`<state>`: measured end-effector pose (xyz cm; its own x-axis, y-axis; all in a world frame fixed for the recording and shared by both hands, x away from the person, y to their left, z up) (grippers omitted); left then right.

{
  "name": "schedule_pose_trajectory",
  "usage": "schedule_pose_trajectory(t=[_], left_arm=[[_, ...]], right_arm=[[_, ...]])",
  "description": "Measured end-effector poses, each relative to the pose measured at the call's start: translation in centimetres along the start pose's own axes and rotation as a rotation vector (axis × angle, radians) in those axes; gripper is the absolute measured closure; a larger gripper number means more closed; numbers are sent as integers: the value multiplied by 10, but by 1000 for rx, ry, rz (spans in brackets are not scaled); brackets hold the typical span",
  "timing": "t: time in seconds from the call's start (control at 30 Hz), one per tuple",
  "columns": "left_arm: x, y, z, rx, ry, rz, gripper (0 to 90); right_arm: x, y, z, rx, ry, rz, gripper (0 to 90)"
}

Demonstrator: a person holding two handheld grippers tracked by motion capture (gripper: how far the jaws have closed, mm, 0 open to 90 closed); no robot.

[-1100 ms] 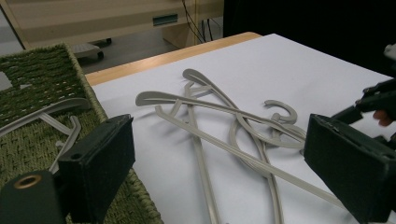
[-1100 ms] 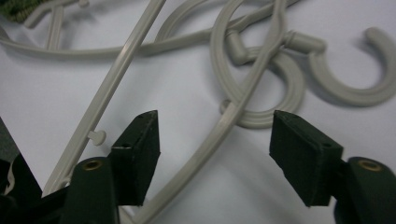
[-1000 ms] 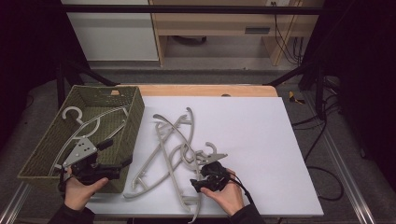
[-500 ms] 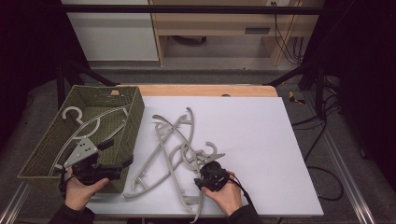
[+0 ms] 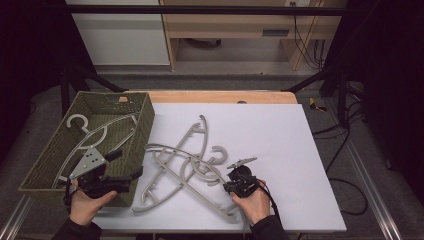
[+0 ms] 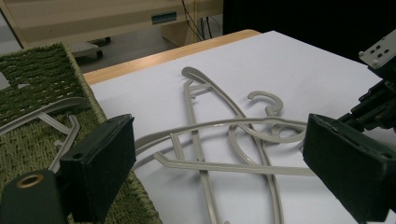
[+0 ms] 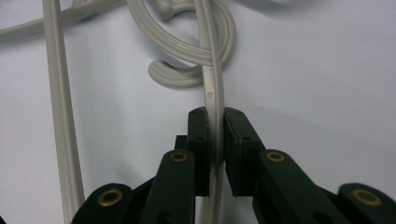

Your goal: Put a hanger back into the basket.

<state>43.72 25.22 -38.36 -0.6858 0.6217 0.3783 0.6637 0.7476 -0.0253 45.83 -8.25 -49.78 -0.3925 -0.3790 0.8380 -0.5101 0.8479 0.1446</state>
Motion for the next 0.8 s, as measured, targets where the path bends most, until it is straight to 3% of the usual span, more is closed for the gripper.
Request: schedule_pose_trajectory(t=[0.03, 0.1, 0.13, 0.23, 0.4, 0.53, 0.63, 0.77, 0.8], left_arm=[[0, 0, 0, -2, 3, 0, 90], [0, -1, 0, -4, 3, 2, 90], [0, -1, 0, -6, 3, 2, 90], [0, -2, 0, -9, 5, 3, 90], [-1, -3, 0, -9, 12, 6, 91], [-2, -3, 0, -13, 13, 8, 91], [-2, -3, 1, -14, 17, 8, 91], [-2, -4, 0, -17, 18, 8, 92], [-2, -4, 0, -17, 17, 8, 92]], right_arm=[[1, -1, 0, -1, 3, 9, 812], [2, -6, 1, 46, 0, 10, 812], [2, -5, 0, 15, 7, 3, 811], [1, -8, 1, 16, 13, 3, 810], [-2, -8, 1, 50, 13, 4, 800], [-4, -7, 1, 80, 22, 8, 735], [-5, -5, 1, 79, 14, 3, 751], [-5, -8, 1, 96, 23, 35, 800], [-5, -5, 0, 74, 20, 40, 803]])
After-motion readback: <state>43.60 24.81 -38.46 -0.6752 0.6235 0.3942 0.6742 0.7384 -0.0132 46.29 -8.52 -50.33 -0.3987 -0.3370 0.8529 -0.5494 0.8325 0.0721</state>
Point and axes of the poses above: each handheld gripper's, and its own axes: x roughly backward along the jaws, z roughly out of its underside, y roughly to its left, the point moved 5 cm from there along -x, roughly forward along the jaws, and after that the axes turned 3 degrees about z, right-handed, at the moved point
